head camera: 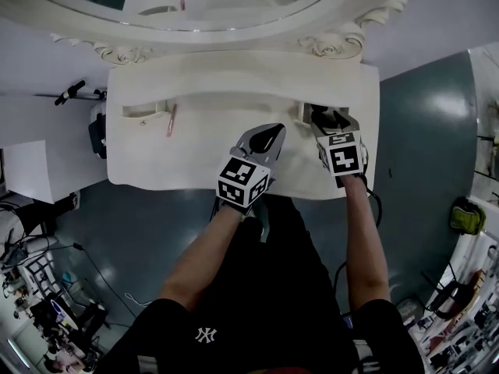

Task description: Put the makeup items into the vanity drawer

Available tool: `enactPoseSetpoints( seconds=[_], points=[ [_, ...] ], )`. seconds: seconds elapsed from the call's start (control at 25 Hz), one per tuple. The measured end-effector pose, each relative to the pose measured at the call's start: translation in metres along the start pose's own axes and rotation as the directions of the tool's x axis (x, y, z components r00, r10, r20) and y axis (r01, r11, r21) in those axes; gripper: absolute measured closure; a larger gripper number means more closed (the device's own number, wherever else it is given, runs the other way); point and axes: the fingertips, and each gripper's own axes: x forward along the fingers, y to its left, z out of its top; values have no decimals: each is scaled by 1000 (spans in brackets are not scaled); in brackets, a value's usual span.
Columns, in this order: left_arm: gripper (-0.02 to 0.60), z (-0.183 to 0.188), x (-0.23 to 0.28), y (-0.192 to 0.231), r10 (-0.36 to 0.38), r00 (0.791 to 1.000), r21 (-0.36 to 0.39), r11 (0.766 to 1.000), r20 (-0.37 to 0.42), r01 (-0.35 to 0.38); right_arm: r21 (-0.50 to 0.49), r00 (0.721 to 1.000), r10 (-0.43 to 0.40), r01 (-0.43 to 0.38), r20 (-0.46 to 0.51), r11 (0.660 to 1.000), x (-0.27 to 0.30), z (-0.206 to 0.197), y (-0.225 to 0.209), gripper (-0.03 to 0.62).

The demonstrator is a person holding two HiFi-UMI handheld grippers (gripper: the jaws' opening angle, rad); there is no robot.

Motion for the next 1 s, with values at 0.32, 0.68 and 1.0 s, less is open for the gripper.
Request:
enactPoseSetpoints(
  seconds=[0.32,0.68,1.0],
  points=[
    [581,3,-5,-4,1,1000,2,1000,12,-1,84,999,-15,11,45,996,-24,6,-2,473],
    [581,0,-38,17,64,997,-24,998,38,-63,1,977,75,-76,198,997,-28,33,81,566],
    [581,-10,-101,58,194,978,-73,979,78,-189,-115,930,258,-235,263,965,-13,69,184,566]
  ],
)
